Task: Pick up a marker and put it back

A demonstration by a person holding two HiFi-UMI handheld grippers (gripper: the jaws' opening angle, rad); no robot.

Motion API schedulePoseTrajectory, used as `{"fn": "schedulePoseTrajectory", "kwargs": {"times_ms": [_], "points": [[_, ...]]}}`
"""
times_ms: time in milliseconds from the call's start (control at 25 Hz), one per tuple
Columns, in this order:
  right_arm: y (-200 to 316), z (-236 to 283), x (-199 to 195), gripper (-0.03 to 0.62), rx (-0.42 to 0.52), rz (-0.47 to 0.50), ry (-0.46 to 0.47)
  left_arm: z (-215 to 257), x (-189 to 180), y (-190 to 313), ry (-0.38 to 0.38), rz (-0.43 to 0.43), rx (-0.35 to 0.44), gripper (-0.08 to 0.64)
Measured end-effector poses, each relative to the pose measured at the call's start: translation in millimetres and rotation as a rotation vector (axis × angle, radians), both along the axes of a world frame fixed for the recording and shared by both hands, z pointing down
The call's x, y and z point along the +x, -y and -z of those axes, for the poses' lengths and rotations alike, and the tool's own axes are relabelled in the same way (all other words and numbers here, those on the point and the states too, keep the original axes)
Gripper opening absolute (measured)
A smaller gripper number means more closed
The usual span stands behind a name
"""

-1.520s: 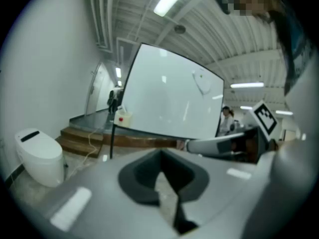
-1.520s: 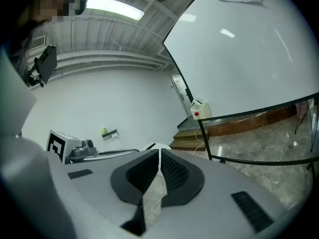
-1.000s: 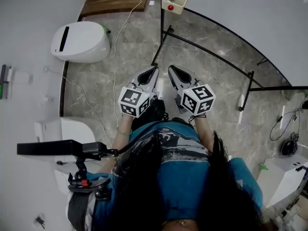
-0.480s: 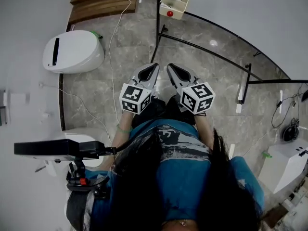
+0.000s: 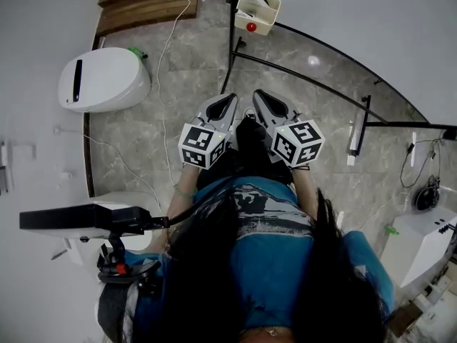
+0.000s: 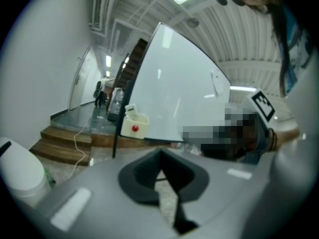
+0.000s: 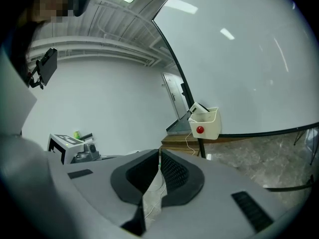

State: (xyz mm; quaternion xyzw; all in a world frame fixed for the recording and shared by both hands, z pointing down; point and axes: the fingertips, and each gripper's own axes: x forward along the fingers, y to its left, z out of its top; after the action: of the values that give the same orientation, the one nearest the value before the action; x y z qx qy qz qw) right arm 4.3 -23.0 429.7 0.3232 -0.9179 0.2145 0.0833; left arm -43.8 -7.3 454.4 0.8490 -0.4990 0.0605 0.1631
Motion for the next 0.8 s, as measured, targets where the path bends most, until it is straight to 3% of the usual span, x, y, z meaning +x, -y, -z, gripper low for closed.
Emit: {"fn": "schedulePoseTrajectory", "kwargs": {"times_ms": [360, 800], "points": [[127.5, -4.4, -22.8, 0.018, 0.020, 0.051, 0.016, -21.7, -25.7, 100.5, 0.004, 0.085, -0.036, 0.003], [210.6, 35.3, -37.8, 0.018, 0.051, 0.148, 0.025, 20.2, -37.9, 183.5, 0.021, 0.195, 0.004, 0.003]]}}
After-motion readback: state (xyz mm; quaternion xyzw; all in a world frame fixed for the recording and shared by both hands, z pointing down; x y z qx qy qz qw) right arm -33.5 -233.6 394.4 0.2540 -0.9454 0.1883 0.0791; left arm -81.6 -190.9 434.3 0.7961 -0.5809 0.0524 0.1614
